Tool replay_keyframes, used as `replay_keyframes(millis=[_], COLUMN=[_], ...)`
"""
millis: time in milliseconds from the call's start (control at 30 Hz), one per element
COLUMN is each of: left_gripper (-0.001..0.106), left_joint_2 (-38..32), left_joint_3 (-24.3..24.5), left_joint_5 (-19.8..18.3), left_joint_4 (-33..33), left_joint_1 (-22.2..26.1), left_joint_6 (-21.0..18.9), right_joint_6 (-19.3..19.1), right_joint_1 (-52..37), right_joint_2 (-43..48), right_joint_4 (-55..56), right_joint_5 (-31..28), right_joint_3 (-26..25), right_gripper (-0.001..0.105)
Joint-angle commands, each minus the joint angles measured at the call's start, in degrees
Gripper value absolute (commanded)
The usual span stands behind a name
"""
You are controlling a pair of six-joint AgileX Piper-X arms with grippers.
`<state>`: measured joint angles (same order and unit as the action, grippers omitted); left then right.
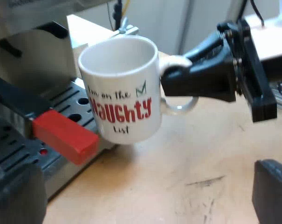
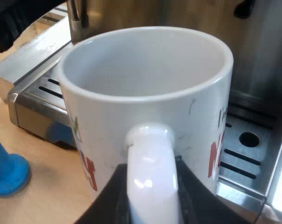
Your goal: Remove mug from coffee machine
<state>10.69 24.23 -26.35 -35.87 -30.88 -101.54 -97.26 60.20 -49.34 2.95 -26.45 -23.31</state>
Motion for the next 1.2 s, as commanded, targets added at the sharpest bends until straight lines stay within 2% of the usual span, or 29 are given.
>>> replay_keyframes(millis=[33, 200, 233, 367, 433, 600, 633, 767, 967, 1033, 1200], left_gripper=[0.09, 0.09, 0.09, 0.09, 0.09, 0.09, 0.09, 0.09, 0.09, 0.09, 0.09], left_joint_2=[0.03, 0.03, 0.03, 0.03, 0.03, 0.19, 0.75, 3.02, 6.48, 7.95, 8.4], left_joint_3=[0.75, 0.73, 0.73, 0.73, 0.73, 0.73, 0.73, 0.73, 0.73, 0.73, 0.73], left_joint_5=[-0.46, -1.25, -3.01, -3.03, -3.03, -3.03, -3.03, -3.03, -3.03, -3.23, -4.74], left_joint_4=[0.0, 0.09, 0.1, 0.1, 0.1, 0.1, 0.1, 0.33, 3.59, 5.77, 6.08], left_joint_1=[-1.3, -1.97, -2.76, -3.78, -4.11, -4.08, -4.08, -4.08, -4.08, -4.08, -4.08], left_joint_6=[-0.49, -0.51, -0.51, -0.51, -0.51, -0.51, -0.51, -0.39, -0.42, -0.42, -0.42], right_joint_6=[3.3, 4.91, 5.02, 6.57, 9.06, 12.03, 15.82, 16.1, 16.32, 16.45, 16.41], right_joint_1=[0.1, 0.1, 0.1, 0.1, -0.02, -0.02, -0.02, -0.02, -0.02, -0.02, -2.75], right_joint_2=[4.33, 10.76, 12.03, 15.92, 18.03, 19.44, 19.57, 19.57, 19.57, 19.57, 19.57], right_joint_4=[1.6, 7.93, 9.51, 15.35, 19.53, 22.9, 25.29, 27.73, 26.66, 24.53, 18.05], right_joint_5=[-0.8, -1.19, -2.04, -5.4, -7.9, -11.03, -14.12, -16.04, -28.45, -29.08, -28.99], right_joint_3=[-0.94, -0.94, -0.94, -1.67, -1.83, -1.83, -1.83, -1.83, 0.39, 1.83, 5.81], right_gripper=[0.0, 0.0, 0.0, 0.0, 0.0, 0.0, 0.0, 0.0, 0.0, 0.0, 0.0])
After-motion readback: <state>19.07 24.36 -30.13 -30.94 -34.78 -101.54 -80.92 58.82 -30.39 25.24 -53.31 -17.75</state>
